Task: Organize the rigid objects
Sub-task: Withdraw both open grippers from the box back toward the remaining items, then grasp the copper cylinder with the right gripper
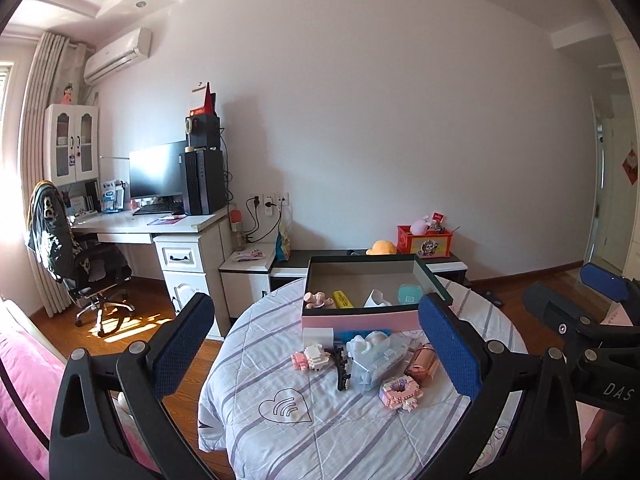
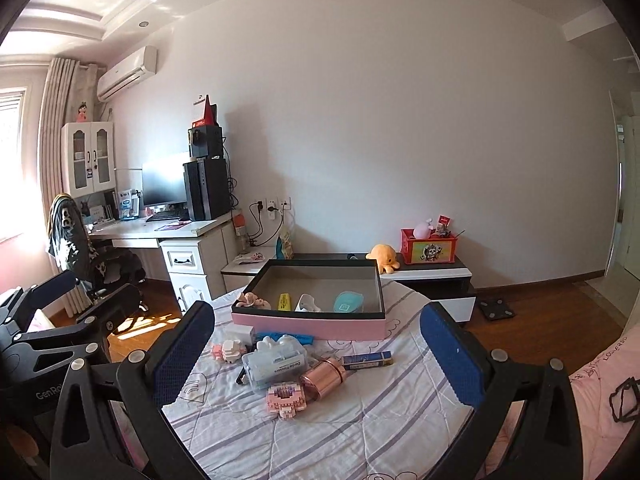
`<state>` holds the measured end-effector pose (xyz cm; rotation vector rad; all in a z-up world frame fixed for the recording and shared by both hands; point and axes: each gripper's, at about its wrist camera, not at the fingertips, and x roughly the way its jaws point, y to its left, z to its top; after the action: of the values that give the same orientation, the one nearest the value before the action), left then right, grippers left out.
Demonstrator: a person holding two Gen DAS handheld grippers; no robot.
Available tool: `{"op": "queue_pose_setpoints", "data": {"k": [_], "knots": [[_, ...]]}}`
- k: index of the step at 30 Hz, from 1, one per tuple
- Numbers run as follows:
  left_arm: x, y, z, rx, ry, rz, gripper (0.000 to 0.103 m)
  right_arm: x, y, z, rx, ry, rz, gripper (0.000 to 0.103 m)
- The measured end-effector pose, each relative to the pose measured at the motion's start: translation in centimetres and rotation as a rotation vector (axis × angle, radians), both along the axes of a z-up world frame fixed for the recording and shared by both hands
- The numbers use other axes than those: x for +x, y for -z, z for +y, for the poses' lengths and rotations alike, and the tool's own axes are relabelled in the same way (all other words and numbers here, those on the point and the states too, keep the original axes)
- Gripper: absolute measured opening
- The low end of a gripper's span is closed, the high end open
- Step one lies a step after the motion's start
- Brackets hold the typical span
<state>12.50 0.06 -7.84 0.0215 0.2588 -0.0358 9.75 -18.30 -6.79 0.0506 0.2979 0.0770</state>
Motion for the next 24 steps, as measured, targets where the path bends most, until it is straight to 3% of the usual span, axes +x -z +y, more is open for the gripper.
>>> {"op": "queue_pose_setpoints", "data": {"k": [6,10,17,24], "knots": [[1.0,0.9,0.2,0.003,0.000,0.034,0.103,0.5,0.7,-0.4,0.006,0.005,0.024,0.103],[2.8,3.1,0.7,0.006,-0.001,0.101,0.103,1.8,2.3,-0.9,0.004,0.014,0.071,0.103],[7.0,8.9,1.0,-0.001,0.021,0.295,0.103,6.5,8.8,-1.9,0.007,0.028,0.253,0.103],[9.5,12.1,0.9,-0.006,0.033,0.388,0.103,12.1,14.1,-2.0,0.036,0.014,0.398,0.103]]}}
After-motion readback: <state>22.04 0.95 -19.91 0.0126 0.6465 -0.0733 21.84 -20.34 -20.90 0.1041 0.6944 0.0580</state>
